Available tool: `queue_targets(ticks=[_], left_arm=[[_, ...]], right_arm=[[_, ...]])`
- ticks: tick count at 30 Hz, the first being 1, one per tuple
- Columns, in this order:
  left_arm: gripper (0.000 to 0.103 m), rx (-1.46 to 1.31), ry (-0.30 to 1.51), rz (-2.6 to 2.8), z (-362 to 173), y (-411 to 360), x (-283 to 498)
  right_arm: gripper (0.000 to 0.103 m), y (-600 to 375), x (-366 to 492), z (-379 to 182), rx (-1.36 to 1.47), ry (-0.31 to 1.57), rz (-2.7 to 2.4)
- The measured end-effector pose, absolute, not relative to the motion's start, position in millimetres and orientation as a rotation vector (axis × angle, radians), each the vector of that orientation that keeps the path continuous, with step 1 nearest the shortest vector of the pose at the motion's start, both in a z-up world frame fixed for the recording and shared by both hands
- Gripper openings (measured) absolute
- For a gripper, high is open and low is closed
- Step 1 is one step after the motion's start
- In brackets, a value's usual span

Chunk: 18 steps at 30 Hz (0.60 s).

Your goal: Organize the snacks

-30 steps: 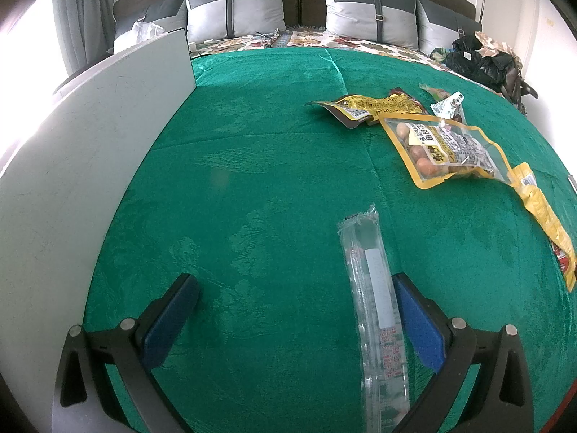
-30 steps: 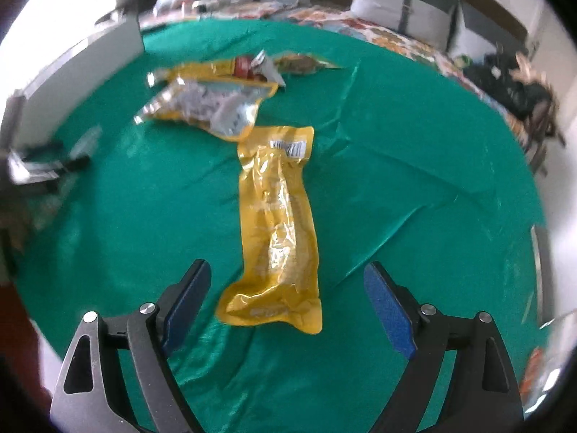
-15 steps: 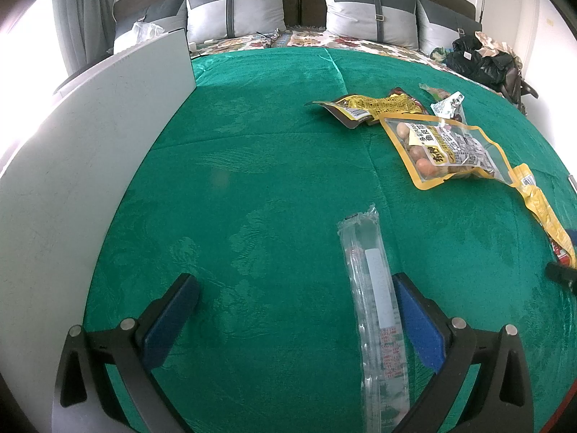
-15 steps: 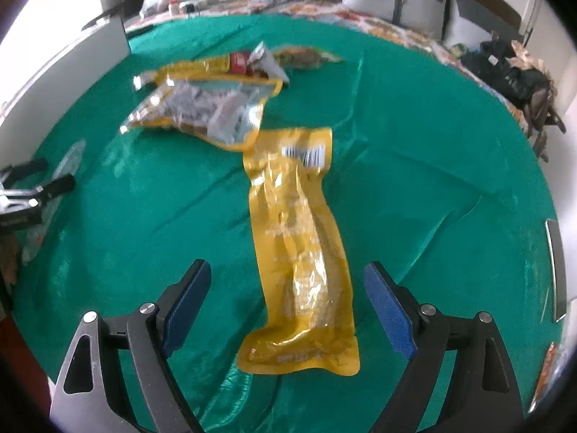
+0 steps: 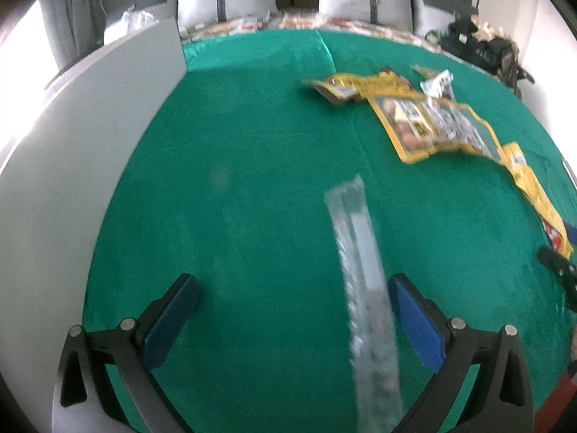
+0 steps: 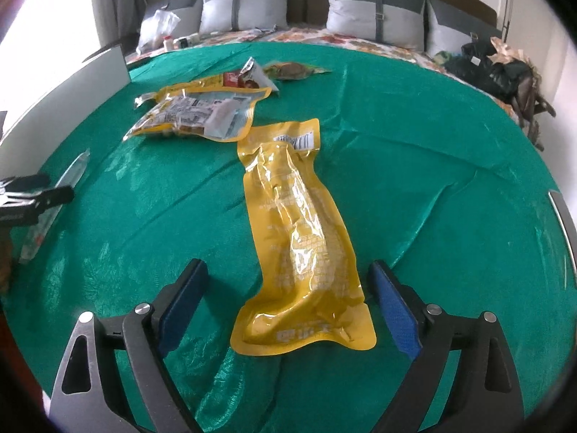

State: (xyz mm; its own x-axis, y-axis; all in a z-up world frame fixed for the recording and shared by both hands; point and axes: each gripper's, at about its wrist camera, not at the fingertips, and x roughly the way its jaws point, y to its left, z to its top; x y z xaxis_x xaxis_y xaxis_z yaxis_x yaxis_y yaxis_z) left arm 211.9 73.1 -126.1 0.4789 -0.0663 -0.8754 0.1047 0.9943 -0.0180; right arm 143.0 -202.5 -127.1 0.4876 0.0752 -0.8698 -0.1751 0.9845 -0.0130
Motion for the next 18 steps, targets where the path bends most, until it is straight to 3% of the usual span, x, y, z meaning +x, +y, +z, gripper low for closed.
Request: queue_targets(ticks=[1, 3, 4, 5, 6, 12, 18], left_arm=[[0.1, 0.044, 1.082, -0.11, -125.6, 69.2, 210.9], [0.08, 0.064, 1.081, -0.139, -119.2, 58.0, 205.7], [0.06, 0.078, 1.078, -0.16, -116.6, 53.5, 203.5], [0.031, 0.095, 1.075, -0.19, -113.5, 48.0, 200.4], [0.021, 0.118, 1.077, -0.218, -111.2, 42.5, 197.8], [0.018, 0.01, 1.077, -0.261, -107.8, 51.0, 178.6], [0.018, -0.171, 1.06, -0.276, -107.4, 75.9, 150.9]], right_arm=[[0.092, -201.3, 145.4, -128.2, -0.105, 1.051, 0.153], [0.092, -201.1, 145.4, -128.3, -0.106, 1.055, 0.154], [0.092, -201.0, 146.7, -128.2, -0.108, 1.068, 0.159], [0.092, -200.8, 149.8, -127.4, -0.113, 1.095, 0.17], [0.092, -200.0, 154.2, -125.9, -0.125, 1.143, 0.184], [0.091, -197.1, 181.6, -93.1, -0.179, 1.207, 0.221], [0.086, -181.4, 221.2, -117.4, -0.22, 1.325, 0.2]])
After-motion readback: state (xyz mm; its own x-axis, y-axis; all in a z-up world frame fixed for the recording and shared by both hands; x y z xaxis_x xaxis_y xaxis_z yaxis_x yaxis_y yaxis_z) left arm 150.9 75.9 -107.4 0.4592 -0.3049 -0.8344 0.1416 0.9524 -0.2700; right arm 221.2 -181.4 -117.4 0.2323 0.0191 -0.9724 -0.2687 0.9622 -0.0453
